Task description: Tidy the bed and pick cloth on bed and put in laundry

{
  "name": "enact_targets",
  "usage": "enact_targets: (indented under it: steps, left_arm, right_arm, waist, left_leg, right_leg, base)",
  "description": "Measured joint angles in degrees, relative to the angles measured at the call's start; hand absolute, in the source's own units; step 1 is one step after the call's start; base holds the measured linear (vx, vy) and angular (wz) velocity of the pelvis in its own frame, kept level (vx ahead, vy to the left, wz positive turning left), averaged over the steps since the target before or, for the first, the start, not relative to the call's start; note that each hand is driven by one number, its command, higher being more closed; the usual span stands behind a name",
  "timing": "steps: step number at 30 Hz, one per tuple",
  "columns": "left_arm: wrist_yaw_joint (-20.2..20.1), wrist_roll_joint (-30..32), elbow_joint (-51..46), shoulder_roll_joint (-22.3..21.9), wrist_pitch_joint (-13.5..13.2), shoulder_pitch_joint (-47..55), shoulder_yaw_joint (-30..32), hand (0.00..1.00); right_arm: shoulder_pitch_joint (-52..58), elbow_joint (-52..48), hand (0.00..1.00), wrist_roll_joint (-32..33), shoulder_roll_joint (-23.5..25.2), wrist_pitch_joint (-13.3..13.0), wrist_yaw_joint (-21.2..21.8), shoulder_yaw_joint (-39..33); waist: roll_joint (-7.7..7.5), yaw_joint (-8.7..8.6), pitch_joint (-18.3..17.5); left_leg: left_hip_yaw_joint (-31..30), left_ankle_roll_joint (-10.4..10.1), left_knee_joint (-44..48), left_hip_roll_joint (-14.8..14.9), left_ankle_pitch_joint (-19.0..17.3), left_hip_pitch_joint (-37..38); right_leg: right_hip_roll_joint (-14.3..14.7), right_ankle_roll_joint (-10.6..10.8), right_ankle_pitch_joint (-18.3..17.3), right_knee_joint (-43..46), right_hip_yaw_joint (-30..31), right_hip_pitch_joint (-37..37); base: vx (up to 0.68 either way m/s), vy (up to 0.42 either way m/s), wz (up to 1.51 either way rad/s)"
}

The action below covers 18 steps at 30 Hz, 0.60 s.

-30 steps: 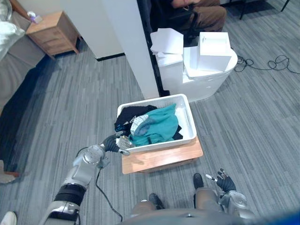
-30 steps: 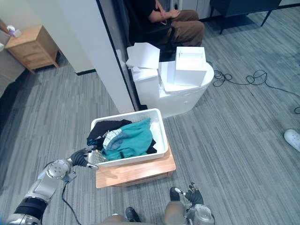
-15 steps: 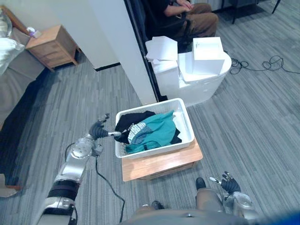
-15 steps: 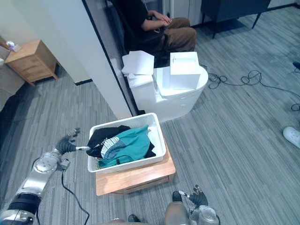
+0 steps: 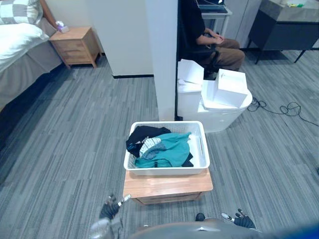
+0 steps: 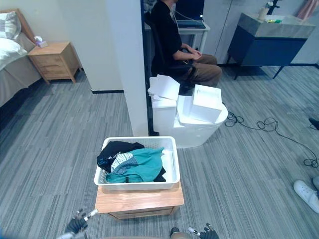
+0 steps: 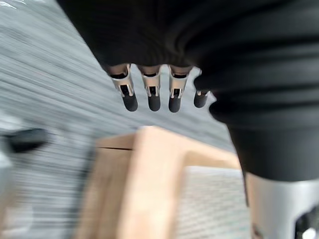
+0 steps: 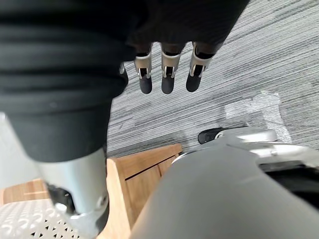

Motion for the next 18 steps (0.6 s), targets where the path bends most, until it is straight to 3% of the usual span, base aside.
enact_targets:
  steps: [5, 9, 14, 18]
  left_arm:
    - [-1.5, 3.1, 9.1, -2.9, -4.8, -0.2, 2.8, 0.0]
    - [-2.5, 5.0, 10.2, -4.2, -5.2, -0.6, 4.1, 0.0]
    - [-3.7, 8.8, 12.1, -4.0, 1.3, -2.7, 4.5, 0.0]
    - [-4.0, 8.7, 13.9, -3.9, 4.4, -3.7, 4.7, 0.0]
  right_arm:
    - [0.2, 1.0, 0.0, -0.1, 0.4, -0.1, 0.8, -2.4]
    - [0.2, 1.3, 0.0, -0.6, 0.5, 0.0, 1.2, -3.9]
    - [0.2, 1.3, 0.0, -0.6, 0.3, 0.4, 1.2, -4.9]
    - [0.2, 1.4, 0.0, -0.7, 0.2, 0.5, 1.3, -5.2]
  waist:
    - [0.78, 0.11, -0.9]
    - [1.13, 0.27, -1.3]
    - [1.55, 0.35, -1.9]
    - [1.87, 0.63, -2.4]
  left_leg:
    - [0.1, -0.1, -1.1, 0.0, 0.0, 1.3]
    - [0.3, -0.4, -1.3, 0.2, -0.2, 1.9]
    - [0.8, -0.9, -2.0, 0.8, 0.0, 1.9]
    - [1.7, -1.1, -2.1, 1.4, 0.0, 2.1]
  right_leg:
    - [0.4, 0.0, 0.0, -1.5, -0.2, 1.3]
    - [0.7, 0.0, 0.0, -2.4, -0.2, 2.1]
    - [1.6, -0.1, 0.1, -3.2, 0.1, 2.1]
    - [2.4, -0.2, 0.1, -3.5, 0.6, 2.2]
  base:
    - [0.04, -0.007, 0.01]
    - [-0.01, -0.041, -0.02]
    - [0.0, -0.068, -0.04]
    - [0.03, -0.067, -0.1]
